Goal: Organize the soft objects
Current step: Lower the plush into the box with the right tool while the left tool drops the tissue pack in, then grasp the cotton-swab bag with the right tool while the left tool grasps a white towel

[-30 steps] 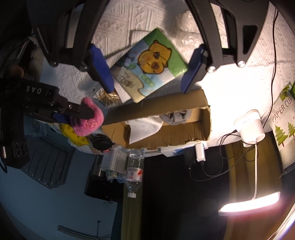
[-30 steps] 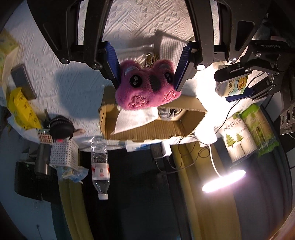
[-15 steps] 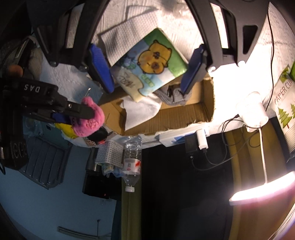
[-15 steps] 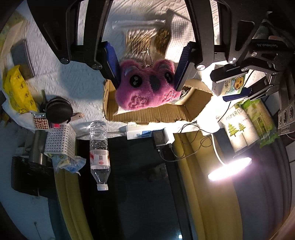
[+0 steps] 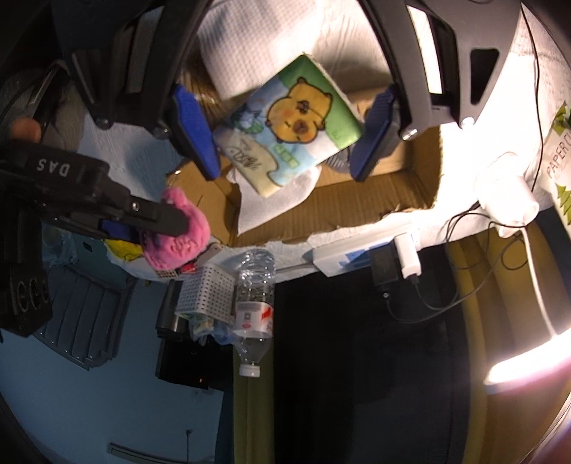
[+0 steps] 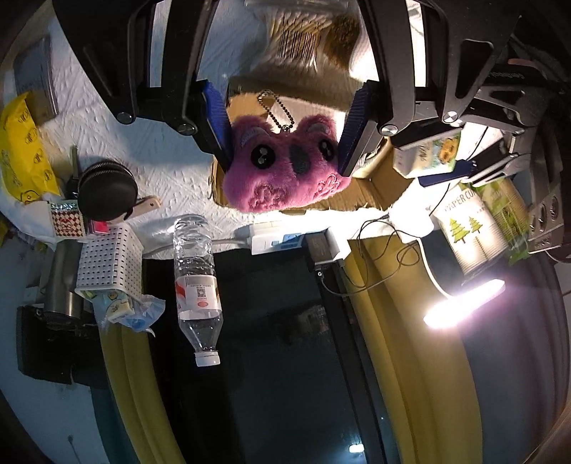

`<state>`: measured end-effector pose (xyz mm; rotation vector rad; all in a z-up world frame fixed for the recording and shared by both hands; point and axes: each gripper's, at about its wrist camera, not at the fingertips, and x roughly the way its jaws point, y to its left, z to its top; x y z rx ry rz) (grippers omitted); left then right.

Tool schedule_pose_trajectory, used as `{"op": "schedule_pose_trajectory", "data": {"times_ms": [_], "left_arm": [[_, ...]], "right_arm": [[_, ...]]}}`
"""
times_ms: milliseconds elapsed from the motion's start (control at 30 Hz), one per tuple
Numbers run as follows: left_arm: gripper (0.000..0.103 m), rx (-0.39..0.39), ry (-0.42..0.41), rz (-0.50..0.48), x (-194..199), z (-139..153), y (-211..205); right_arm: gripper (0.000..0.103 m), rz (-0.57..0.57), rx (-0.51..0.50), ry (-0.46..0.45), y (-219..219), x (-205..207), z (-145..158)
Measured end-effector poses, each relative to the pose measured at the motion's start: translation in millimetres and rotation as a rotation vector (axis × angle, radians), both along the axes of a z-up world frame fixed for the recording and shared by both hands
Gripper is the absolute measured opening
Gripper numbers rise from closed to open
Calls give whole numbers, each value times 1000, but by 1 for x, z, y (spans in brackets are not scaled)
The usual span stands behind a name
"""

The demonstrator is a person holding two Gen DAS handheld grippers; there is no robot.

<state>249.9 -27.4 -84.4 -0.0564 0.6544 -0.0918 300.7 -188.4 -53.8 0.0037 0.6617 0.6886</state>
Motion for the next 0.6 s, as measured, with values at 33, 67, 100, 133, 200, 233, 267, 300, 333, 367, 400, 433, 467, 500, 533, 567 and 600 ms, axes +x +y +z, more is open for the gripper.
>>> {"op": "schedule_pose_trajectory", "data": {"times_ms": [33, 67, 100, 133, 200, 233, 267, 300, 333, 367, 400, 433, 467, 500, 533, 567, 600], "left_arm": [[76, -4, 4, 2, 5, -2, 0], [76, -9, 9, 3, 10, -4, 0], [76, -15, 16, 5, 15, -6, 0], [76, -24, 25, 8, 20, -9, 0], [77, -44, 46, 14, 30, -14, 0], [77, -47, 54, 15, 33, -16, 0], [77, -47, 62, 16, 37, -18, -1], [78, -44, 65, 16, 39, -19, -3], [80, -42, 67, 16, 40, -20, -4], [87, -36, 68, 15, 41, -20, -5], [95, -31, 68, 14, 41, -21, -6], [96, -28, 64, 14, 40, -20, -6], [97, -24, 61, 14, 40, -20, -6], [97, -23, 59, 15, 38, -19, -6], [97, -23, 55, 17, 36, -18, -5], [97, -23, 52, 20, 36, -16, -4], [97, -24, 48, 22, 34, -15, -3]], "right_arm": [[60, 1, 8, 3, 0, 3, -1], [61, 2, 11, 5, 0, 6, -1], [64, 4, 14, 10, 1, 9, -2], [67, 7, 15, 15, 1, 12, -4], [74, 9, 14, 30, 0, 18, -8], [80, 5, 13, 35, -1, 21, -10], [81, 2, 13, 37, -2, 23, -10], [82, -4, 12, 37, -4, 25, -11], [82, -10, 12, 37, -5, 26, -12], [82, -15, 13, 37, -7, 28, -12], [82, -21, 14, 39, -9, 29, -13], [82, -28, 14, 41, -10, 30, -13], [82, -32, 14, 42, -11, 30, -13], [82, -35, 13, 43, -11, 30, -13], [82, -37, 12, 42, -12, 30, -13], [82, -40, 9, 41, -12, 28, -12], [82, -42, 7, 39, -13, 26, -12]]}}
